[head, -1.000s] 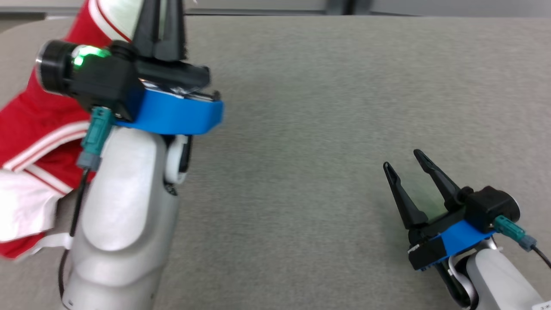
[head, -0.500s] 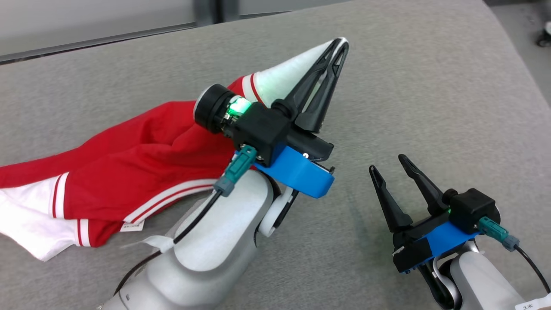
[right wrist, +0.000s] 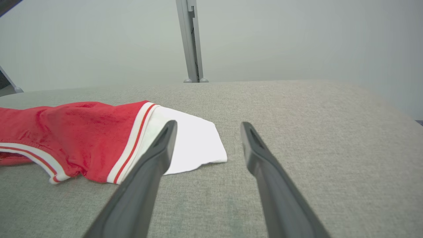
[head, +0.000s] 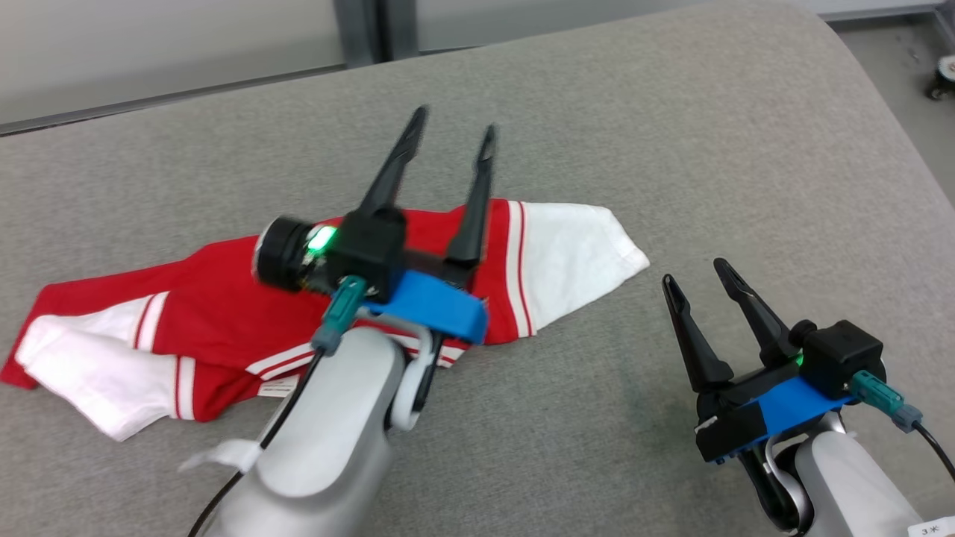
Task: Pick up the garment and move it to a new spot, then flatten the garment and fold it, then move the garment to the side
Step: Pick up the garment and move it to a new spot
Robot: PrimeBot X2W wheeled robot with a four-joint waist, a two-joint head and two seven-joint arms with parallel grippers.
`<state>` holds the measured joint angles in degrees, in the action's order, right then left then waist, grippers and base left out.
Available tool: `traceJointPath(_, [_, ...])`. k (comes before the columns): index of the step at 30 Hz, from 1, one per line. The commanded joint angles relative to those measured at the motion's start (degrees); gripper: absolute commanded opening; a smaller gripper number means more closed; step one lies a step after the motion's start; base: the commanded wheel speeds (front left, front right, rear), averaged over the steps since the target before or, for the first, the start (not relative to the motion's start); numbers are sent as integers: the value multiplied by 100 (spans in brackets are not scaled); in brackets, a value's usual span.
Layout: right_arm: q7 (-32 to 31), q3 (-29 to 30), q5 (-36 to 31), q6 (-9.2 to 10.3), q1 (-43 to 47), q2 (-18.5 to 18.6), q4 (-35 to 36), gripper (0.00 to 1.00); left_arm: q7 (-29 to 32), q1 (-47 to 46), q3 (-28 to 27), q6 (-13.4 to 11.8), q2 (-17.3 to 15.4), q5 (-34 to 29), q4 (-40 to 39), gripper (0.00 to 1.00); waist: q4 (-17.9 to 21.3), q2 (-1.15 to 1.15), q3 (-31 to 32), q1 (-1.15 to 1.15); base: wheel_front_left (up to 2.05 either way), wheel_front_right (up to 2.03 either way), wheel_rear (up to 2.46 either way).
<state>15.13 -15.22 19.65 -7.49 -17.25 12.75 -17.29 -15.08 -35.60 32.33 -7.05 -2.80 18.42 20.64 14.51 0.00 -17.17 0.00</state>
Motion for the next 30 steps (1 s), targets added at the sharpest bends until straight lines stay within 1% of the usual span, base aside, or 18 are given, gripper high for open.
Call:
traceJointPath(1, [3,14,-41,0,58,-15,14,100,-14,118,-76,-12,-17,-31,23,100,-46,0,3,0,0,0,0])
traceJointPath(6, [3,79,-109,0,151,-36,14,100,-14,1004,-971,-48,-102,-382,-3,100,-325,0,182,0,0,0,0])
traceJointPath(10, [3,132,-95,0,290,-59,-31,100,-14,1761,-1594,43,-89,-545,-152,100,-576,0,378,0,0,0,0])
traceJointPath(14, [3,148,-154,0,409,-85,-90,100,-15,2443,-2045,133,-61,-726,-268,100,-777,0,591,0,0,0,0])
traceJointPath(17, [3,156,-196,0,538,-99,-145,100,-15,2771,-2190,262,-34,-855,-310,100,-911,0,742,0,0,0,0])
traceJointPath(21, [3,225,-274,0,721,-145,-236,100,-15,3107,-2308,321,-14,-930,-254,100,-1002,0,948,0,0,0,0])
traceJointPath(30, [2,422,-467,0,1159,-286,-430,100,-15,3440,-2076,245,-10,-685,-16,100,-996,0,1271,0,0,0,0])
